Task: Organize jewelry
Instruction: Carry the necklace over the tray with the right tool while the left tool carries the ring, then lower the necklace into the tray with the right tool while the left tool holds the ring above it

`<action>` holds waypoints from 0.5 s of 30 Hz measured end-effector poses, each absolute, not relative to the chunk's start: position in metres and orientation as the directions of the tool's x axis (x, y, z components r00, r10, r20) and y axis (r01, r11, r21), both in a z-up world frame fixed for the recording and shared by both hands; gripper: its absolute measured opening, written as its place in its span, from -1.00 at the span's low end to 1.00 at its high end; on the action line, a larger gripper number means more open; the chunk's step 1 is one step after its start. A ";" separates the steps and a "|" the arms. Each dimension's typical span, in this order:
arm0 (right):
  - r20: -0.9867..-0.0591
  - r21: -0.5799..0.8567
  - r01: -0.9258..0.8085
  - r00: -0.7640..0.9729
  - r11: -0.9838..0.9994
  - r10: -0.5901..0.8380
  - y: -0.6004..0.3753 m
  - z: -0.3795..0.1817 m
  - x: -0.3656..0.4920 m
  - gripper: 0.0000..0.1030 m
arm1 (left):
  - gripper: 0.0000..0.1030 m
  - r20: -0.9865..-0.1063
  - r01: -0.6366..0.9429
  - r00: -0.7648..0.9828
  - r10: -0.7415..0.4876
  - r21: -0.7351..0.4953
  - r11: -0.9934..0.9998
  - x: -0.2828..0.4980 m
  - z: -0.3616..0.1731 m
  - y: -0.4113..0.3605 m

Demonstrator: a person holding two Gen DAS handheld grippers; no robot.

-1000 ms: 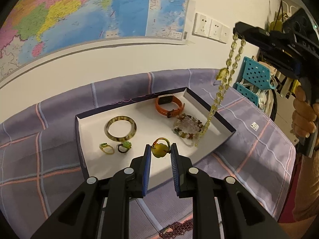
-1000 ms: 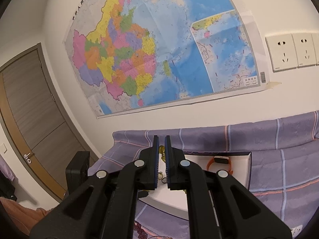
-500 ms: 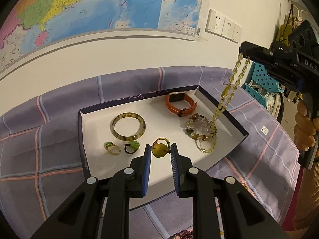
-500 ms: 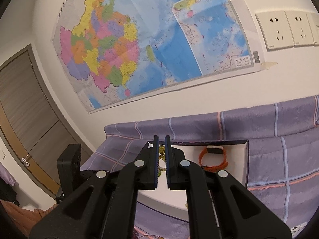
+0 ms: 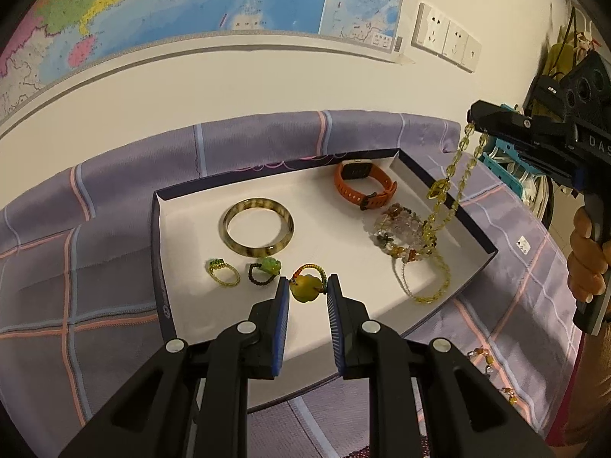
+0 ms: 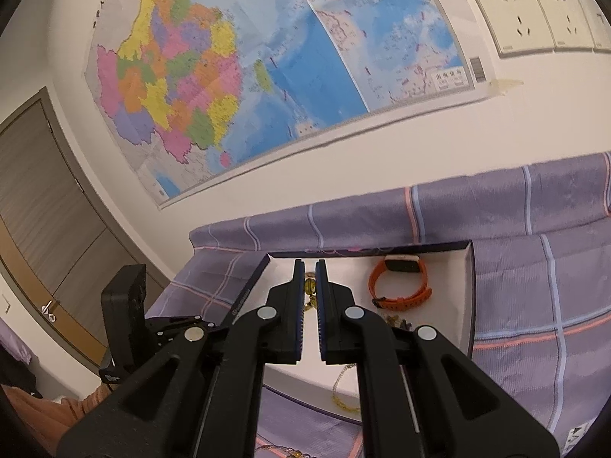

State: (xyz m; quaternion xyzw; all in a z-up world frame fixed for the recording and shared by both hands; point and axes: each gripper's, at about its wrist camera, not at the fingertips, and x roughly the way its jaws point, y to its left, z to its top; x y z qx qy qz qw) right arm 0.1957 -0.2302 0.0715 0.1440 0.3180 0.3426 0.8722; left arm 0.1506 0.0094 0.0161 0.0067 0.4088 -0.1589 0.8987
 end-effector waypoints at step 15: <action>-0.486 0.494 -0.485 0.534 0.721 0.692 -0.230 0.049 0.202 -0.88 | -0.65 -0.767 0.265 0.598 -0.234 -0.086 0.960 0.158 0.000 0.007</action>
